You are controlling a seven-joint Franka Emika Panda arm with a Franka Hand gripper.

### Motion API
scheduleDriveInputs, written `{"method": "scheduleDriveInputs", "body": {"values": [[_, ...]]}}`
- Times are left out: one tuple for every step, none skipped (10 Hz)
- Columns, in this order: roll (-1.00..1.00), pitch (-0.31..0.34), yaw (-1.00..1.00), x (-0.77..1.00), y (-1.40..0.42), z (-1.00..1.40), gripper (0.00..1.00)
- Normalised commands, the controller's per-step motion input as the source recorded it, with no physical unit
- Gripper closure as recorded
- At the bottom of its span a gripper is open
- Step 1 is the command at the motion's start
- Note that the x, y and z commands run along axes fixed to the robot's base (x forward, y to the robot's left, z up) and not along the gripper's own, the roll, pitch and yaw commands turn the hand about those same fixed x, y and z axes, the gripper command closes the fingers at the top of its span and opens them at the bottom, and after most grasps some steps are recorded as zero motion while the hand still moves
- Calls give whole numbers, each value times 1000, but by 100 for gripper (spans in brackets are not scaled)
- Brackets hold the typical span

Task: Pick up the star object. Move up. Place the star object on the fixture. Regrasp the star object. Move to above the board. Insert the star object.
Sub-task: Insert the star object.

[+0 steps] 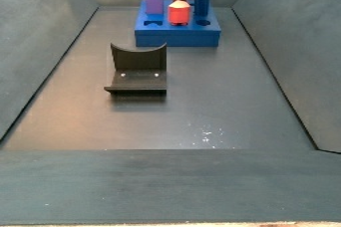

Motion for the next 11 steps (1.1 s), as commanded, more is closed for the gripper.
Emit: {"method": "scheduleDriveInputs", "body": {"values": [[26, -333, 0, -160, 0, -589, 100], [79, -366, 54, -234, -9, -531, 100], [284, -134, 51, -51, -163, -263, 100], [427, 27, 17, 91, -231, -66, 100], [489, 34, 9, 106, -257, -151, 100], [443, 24, 0, 131, -206, -260, 100], [321, 20, 6, 100, -77, -280, 100], [93, 0, 86, 57, 0, -177, 100], [11, 0, 137, 43, 57, -174, 100], [0, 0, 274, 0, 160, -60, 100], [0, 0, 251, 0, 160, -26, 100]]}}
